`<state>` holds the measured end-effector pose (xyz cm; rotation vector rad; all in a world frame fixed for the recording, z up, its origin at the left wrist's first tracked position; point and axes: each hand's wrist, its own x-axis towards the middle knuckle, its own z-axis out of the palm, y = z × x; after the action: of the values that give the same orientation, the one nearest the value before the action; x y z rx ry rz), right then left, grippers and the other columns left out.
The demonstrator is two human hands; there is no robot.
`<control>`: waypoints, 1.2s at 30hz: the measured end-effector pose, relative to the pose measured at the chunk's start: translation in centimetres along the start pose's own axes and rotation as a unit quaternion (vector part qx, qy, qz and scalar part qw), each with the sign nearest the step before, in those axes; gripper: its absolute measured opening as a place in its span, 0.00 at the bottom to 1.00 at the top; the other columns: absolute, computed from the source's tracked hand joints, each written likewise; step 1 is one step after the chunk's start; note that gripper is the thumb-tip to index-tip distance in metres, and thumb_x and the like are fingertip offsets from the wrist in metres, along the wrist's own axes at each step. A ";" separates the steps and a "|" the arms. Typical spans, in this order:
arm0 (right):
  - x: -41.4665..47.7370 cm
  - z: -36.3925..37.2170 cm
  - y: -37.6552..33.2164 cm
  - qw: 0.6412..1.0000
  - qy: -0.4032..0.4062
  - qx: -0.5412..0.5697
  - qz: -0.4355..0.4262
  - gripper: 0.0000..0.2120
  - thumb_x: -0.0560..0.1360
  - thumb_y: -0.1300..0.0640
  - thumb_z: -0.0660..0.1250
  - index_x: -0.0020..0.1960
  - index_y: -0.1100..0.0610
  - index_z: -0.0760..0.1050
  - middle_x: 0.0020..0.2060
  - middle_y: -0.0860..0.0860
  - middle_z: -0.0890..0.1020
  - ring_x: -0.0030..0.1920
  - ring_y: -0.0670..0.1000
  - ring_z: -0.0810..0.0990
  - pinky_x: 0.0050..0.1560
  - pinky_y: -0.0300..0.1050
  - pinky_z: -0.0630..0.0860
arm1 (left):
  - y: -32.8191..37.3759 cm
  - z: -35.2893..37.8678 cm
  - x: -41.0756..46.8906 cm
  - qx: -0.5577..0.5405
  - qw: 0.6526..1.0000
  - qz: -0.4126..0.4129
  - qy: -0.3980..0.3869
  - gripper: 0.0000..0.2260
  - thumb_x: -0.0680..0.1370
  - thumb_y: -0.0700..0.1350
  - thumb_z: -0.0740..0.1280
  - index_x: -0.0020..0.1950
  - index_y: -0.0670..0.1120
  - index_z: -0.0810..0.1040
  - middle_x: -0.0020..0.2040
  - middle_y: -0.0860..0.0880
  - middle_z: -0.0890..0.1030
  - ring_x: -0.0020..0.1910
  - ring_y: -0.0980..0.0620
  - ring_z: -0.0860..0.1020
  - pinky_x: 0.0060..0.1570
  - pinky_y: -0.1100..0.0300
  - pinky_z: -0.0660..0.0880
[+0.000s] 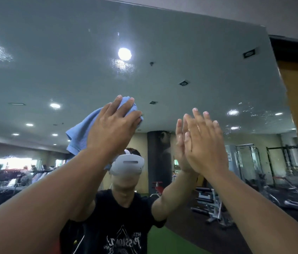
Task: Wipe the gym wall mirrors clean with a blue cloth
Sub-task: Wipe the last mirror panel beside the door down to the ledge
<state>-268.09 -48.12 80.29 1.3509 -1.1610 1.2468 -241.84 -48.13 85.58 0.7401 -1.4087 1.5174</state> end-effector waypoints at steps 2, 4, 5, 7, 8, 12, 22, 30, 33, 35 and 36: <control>0.2 -0.3 1.7 1.000 -0.002 -0.011 0.005 0.27 0.82 0.51 0.48 0.80 0.54 0.62 0.81 0.53 0.61 0.82 0.58 0.55 0.80 0.61 0.50 | 0.4 0.0 0.3 0.000 1.000 -0.020 0.005 0.11 0.85 0.48 0.60 0.60 0.48 0.81 0.69 0.43 0.77 0.71 0.36 0.71 0.65 0.46 0.67; 0.4 -0.4 3.4 1.000 -0.003 -0.023 0.005 0.27 0.82 0.50 0.50 0.80 0.54 0.64 0.81 0.54 0.62 0.81 0.59 0.56 0.79 0.63 0.52 | 1.2 0.1 1.2 -0.005 0.998 -0.057 0.015 0.12 0.85 0.49 0.60 0.59 0.48 0.82 0.68 0.44 0.78 0.70 0.36 0.71 0.64 0.46 0.66; 0.6 -0.5 4.3 1.000 -0.004 -0.026 0.003 0.27 0.82 0.50 0.50 0.79 0.55 0.64 0.81 0.54 0.62 0.81 0.60 0.57 0.79 0.64 0.53 | 1.7 0.1 1.9 -0.008 0.997 -0.073 0.023 0.12 0.85 0.49 0.60 0.58 0.48 0.82 0.67 0.44 0.78 0.70 0.36 0.71 0.64 0.46 0.67; 1.0 -0.4 6.0 1.000 -0.003 -0.022 0.002 0.27 0.82 0.50 0.50 0.79 0.55 0.64 0.81 0.55 0.63 0.81 0.60 0.57 0.79 0.65 0.54 | 2.6 0.4 3.7 -0.013 0.995 -0.095 0.032 0.13 0.85 0.49 0.59 0.57 0.48 0.82 0.67 0.44 0.78 0.69 0.36 0.71 0.64 0.45 0.69; 1.0 -0.2 6.9 1.000 -0.002 -0.018 0.005 0.27 0.82 0.50 0.49 0.80 0.55 0.63 0.81 0.55 0.62 0.81 0.60 0.57 0.79 0.64 0.54 | 3.1 0.6 4.7 -0.014 0.994 -0.107 0.033 0.13 0.85 0.50 0.58 0.56 0.48 0.81 0.67 0.44 0.77 0.69 0.37 0.71 0.64 0.45 0.71; 0.0 1.5 9.0 0.999 -0.001 0.030 0.013 0.29 0.84 0.47 0.43 0.83 0.52 0.57 0.82 0.52 0.57 0.83 0.56 0.52 0.81 0.59 0.47 | 4.4 2.1 9.4 0.005 0.985 -0.171 0.010 0.16 0.85 0.52 0.53 0.55 0.49 0.80 0.62 0.48 0.77 0.68 0.41 0.71 0.61 0.46 0.71; -0.6 2.9 9.5 0.995 0.013 0.093 0.027 0.28 0.84 0.47 0.42 0.83 0.48 0.54 0.83 0.50 0.55 0.83 0.55 0.50 0.80 0.53 0.41 | 9.7 3.5 13.0 -0.002 0.997 -0.073 -0.011 0.19 0.83 0.53 0.51 0.52 0.47 0.80 0.56 0.45 0.79 0.60 0.41 0.75 0.54 0.45 0.73; -0.7 2.4 9.5 0.994 -0.011 0.106 0.022 0.29 0.83 0.46 0.40 0.84 0.47 0.48 0.83 0.49 0.48 0.83 0.54 0.45 0.79 0.50 0.35 | 14.6 1.3 0.3 -0.061 0.964 0.247 -0.076 0.12 0.80 0.46 0.69 0.63 0.52 0.80 0.71 0.46 0.76 0.72 0.39 0.72 0.70 0.42 0.70; -0.8 2.5 9.5 0.995 -0.011 0.098 0.020 0.29 0.83 0.47 0.40 0.84 0.48 0.47 0.84 0.50 0.48 0.83 0.55 0.45 0.79 0.49 0.34 | 12.7 0.2 -1.3 -0.057 0.945 0.305 -0.107 0.14 0.83 0.47 0.62 0.66 0.54 0.80 0.74 0.47 0.73 0.74 0.41 0.70 0.71 0.44 0.69; -0.8 2.6 9.5 0.995 -0.008 0.097 0.019 0.29 0.83 0.47 0.41 0.84 0.48 0.48 0.84 0.50 0.49 0.83 0.56 0.46 0.79 0.49 0.34 | 11.4 0.4 -0.5 -0.032 0.952 0.287 -0.106 0.15 0.82 0.48 0.62 0.67 0.53 0.80 0.74 0.47 0.73 0.74 0.41 0.69 0.72 0.44 0.67; -0.7 2.6 9.5 0.995 -0.005 0.099 0.019 0.29 0.83 0.47 0.42 0.84 0.49 0.50 0.83 0.51 0.50 0.83 0.57 0.47 0.79 0.50 0.34 | 10.8 0.7 0.5 -0.023 0.960 0.262 -0.092 0.15 0.81 0.49 0.63 0.66 0.52 0.80 0.73 0.46 0.74 0.73 0.41 0.70 0.72 0.43 0.67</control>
<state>-277.21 -51.83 79.72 1.4868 -1.0969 1.4150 -251.84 -47.98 81.50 0.5097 -1.8788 1.8401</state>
